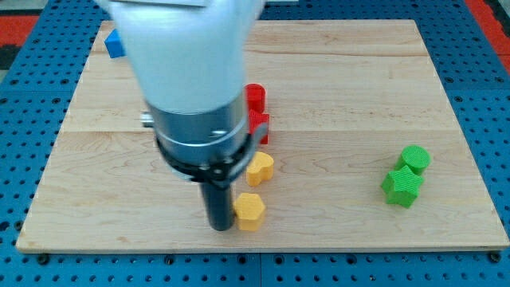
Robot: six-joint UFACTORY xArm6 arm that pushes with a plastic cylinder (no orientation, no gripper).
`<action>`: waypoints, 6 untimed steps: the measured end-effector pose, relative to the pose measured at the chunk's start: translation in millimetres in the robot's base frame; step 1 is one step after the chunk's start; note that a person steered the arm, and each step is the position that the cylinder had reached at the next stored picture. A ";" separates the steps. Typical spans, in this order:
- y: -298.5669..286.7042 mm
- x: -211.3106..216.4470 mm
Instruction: Move the arm towards the blue triangle
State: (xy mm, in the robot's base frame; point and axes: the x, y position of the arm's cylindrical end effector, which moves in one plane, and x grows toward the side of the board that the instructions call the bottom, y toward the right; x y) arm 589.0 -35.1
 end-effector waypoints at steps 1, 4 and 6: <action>4.4 15.8; -151.6 -141.7; -181.0 -248.7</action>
